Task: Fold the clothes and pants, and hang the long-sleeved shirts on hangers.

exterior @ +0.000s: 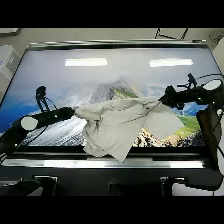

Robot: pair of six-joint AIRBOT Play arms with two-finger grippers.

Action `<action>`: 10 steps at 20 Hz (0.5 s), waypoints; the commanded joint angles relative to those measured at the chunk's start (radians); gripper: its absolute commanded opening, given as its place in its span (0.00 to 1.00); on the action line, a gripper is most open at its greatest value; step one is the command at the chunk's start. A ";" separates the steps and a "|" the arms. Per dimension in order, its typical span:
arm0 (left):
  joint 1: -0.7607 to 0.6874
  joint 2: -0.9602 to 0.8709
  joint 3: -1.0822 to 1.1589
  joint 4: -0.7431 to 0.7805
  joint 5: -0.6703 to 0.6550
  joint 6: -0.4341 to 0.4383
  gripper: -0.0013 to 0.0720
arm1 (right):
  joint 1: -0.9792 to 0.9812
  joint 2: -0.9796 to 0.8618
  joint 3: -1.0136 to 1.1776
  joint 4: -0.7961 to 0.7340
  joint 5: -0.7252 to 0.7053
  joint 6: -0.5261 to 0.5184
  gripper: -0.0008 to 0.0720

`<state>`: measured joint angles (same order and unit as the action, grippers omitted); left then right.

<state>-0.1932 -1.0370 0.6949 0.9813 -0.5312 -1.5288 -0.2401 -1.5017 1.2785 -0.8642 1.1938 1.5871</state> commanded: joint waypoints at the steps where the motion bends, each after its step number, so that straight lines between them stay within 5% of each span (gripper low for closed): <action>1: 0.023 -0.032 0.003 -0.005 -0.016 0.010 1.00 | -0.009 -0.021 0.019 0.009 -0.031 -0.014 0.88; 2: 0.064 -0.029 0.028 0.007 -0.105 0.016 1.00 | -0.025 -0.021 0.052 -0.005 0.008 -0.047 0.94; 7: 0.373 -0.029 0.144 0.122 -0.840 0.031 1.00 | -0.252 -0.020 0.167 -0.230 0.280 -0.041 0.94; 10: 0.375 -0.005 -0.008 0.082 -0.903 0.066 1.00 | -0.324 -0.020 0.095 -0.349 0.378 -0.031 0.93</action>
<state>0.1337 -1.0561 0.7647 1.0798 -1.2304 -1.4872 -0.4870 -1.5211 1.4048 -1.0863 1.4395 1.5490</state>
